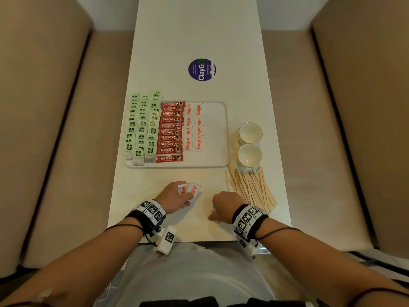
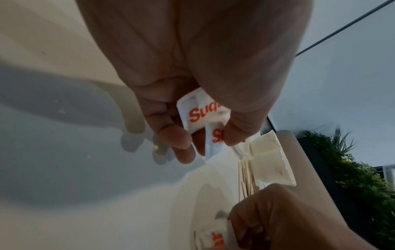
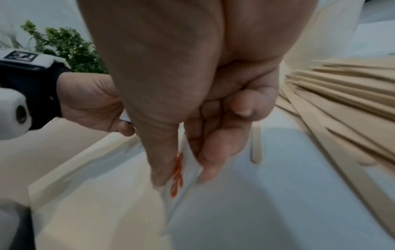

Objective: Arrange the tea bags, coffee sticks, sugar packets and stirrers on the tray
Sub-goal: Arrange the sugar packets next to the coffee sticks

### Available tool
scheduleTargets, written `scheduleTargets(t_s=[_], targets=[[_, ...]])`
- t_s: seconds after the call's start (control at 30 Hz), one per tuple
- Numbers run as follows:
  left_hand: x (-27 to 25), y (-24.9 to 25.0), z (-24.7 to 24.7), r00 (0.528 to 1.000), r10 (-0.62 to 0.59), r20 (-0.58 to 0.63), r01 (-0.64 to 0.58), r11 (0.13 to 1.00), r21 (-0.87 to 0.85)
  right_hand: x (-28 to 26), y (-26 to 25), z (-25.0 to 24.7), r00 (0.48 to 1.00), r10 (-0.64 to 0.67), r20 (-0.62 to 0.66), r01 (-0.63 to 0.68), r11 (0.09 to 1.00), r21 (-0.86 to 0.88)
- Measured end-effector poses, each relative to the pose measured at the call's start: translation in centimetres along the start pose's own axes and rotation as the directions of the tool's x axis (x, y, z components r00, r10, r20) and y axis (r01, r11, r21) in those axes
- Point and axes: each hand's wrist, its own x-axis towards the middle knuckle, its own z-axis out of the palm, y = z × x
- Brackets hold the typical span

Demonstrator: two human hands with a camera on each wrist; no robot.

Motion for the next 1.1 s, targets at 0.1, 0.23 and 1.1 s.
scheduleTargets(t_s=[0.1,0.23,1.1], targets=[[-0.3,0.5,-0.2,1.0,-0.004,0.008,0.004,0.993,-0.119,0.6,0.3,-0.8,1.0,0.003,-0.021,-0.001,0.994,0.112],[-0.4,0.9,-0.8,1.0,-0.027,0.005,0.028,0.979,-0.201,1.4,0.8,-2.2,0.993,-0.045,-0.106,0.07,0.966,0.251],[0.6,2.4,-4.3,0.983,0.01,-0.184,-0.054,0.971,-0.233,5.5,-1.1,-5.9,0.956,0.153,-0.251,0.097,0.641,0.762]])
